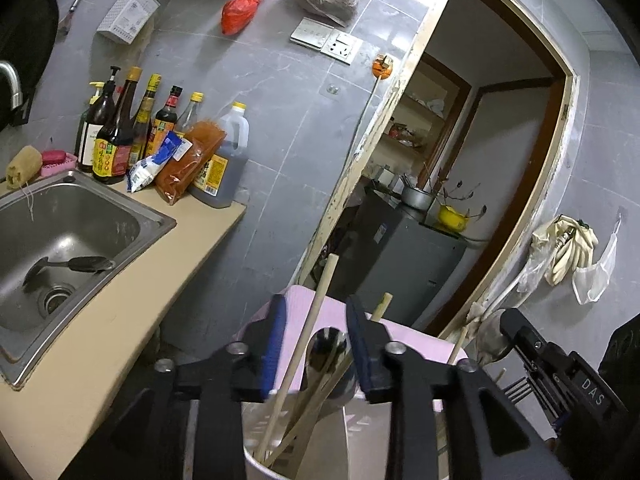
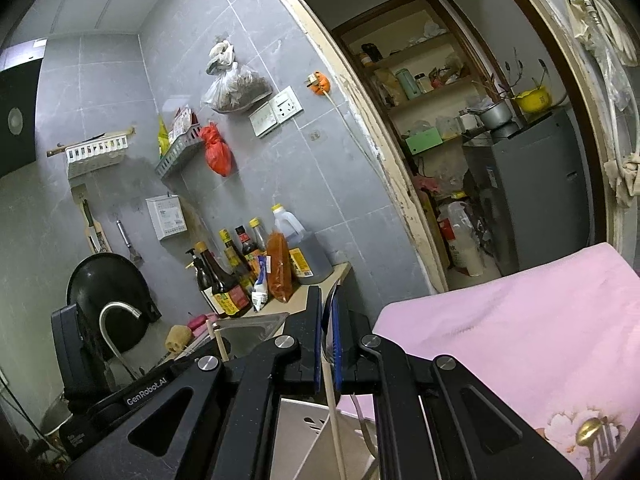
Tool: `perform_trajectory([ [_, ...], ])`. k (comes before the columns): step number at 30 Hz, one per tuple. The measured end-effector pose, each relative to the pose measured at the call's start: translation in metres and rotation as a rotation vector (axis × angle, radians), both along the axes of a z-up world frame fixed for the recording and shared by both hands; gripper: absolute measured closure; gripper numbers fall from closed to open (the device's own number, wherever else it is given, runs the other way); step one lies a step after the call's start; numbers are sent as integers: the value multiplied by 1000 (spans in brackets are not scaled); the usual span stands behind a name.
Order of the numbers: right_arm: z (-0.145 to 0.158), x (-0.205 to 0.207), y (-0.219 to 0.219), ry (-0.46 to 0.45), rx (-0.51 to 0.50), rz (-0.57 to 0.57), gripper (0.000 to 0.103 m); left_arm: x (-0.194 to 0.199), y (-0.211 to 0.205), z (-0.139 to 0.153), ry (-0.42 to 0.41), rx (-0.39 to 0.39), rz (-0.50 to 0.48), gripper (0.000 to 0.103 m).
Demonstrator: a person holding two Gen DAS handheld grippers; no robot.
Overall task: Organize utensils
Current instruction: 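Lower the chopstick into the basket with the left tool while the right tool drops the spoon in, then withdraw both open tools back to the gold spoon and silver knife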
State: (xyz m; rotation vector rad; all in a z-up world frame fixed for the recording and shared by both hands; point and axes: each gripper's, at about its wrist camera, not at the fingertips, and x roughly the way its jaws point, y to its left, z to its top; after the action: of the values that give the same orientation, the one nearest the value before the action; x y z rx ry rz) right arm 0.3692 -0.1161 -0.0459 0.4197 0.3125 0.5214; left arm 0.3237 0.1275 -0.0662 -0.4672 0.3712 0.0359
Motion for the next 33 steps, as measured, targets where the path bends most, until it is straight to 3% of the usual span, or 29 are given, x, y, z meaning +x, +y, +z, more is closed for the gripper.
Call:
perform_trajectory([
  [5, 1, -4, -6, 8, -8, -5, 93, -4, -2, 0, 8, 11, -2, 67],
  [7, 2, -6, -8, 13, -6, -6, 75, -6, -3, 2, 7, 10, 1, 61],
  [8, 2, -8, -11, 13, 0, -9, 72, -7, -3, 3, 5, 9, 3, 59],
  [15, 10, -21, -26, -9, -17, -23, 70, -14, -14, 11, 1, 37, 8, 42],
  [18, 15, -28, -36, -22, -34, -41, 59, -18, -21, 14, -3, 45, 12, 36],
  [21, 21, -35, -48, -33, -52, -61, 54, -24, -32, 21, -14, 68, 12, 27],
  [26, 30, -46, -72, -52, -84, -96, 34, -35, -54, 33, -37, 124, 8, 12],
  [33, 37, -60, -112, -58, -148, -161, 14, -47, -94, 47, -73, 202, 12, 4],
])
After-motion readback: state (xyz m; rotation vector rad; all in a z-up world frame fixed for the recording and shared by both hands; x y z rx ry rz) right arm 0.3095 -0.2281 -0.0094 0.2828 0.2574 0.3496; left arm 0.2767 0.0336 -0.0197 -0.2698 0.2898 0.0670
